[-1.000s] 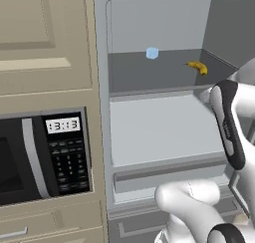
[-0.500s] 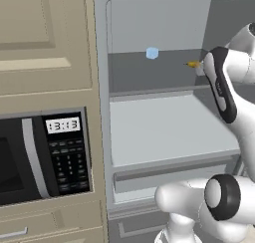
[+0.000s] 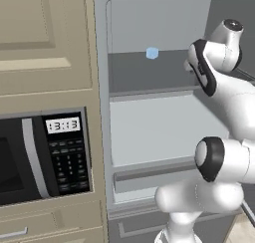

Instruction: Pick the banana and peach from the fridge and place them on the plate next to the blender to make a fruit smoothie.

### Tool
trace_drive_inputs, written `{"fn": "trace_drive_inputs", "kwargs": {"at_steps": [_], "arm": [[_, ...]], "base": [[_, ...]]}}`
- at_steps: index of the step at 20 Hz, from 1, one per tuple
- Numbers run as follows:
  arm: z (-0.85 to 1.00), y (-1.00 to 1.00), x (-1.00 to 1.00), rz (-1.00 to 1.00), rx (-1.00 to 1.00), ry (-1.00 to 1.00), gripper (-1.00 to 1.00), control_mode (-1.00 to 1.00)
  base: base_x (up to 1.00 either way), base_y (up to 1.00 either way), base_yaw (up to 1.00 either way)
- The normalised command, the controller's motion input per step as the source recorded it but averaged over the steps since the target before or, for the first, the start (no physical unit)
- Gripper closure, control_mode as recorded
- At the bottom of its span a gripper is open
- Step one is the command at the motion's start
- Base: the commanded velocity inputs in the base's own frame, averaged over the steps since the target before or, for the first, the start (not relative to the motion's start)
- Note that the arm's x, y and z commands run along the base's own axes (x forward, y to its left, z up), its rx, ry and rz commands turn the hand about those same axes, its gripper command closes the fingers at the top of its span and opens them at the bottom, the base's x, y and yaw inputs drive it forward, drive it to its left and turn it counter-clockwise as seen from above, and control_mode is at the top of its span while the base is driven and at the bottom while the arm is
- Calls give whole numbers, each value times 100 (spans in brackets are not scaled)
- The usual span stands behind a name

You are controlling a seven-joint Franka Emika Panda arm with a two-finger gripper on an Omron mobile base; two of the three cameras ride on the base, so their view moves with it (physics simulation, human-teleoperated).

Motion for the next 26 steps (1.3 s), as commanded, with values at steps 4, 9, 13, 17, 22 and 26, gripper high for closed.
{"fn": "trace_drive_inputs", "kwargs": {"at_steps": [4,9,13,17,22,26], "arm": [[-26,-33,48,-5,1,5,-100,-100],[-47,-12,-1,-4,1,0,-100,-100],[-55,26,-16,0,0,-5,100,-100],[-26,28,-25,0,0,-20,100,-100],[-2,3,-93,1,0,-40,100,-100],[26,9,-100,0,1,-43,100,-100]], "base": [[0,0,0],[0,0,0],[0,0,0],[0,0,0],[0,0,0],[0,0,0]]}}
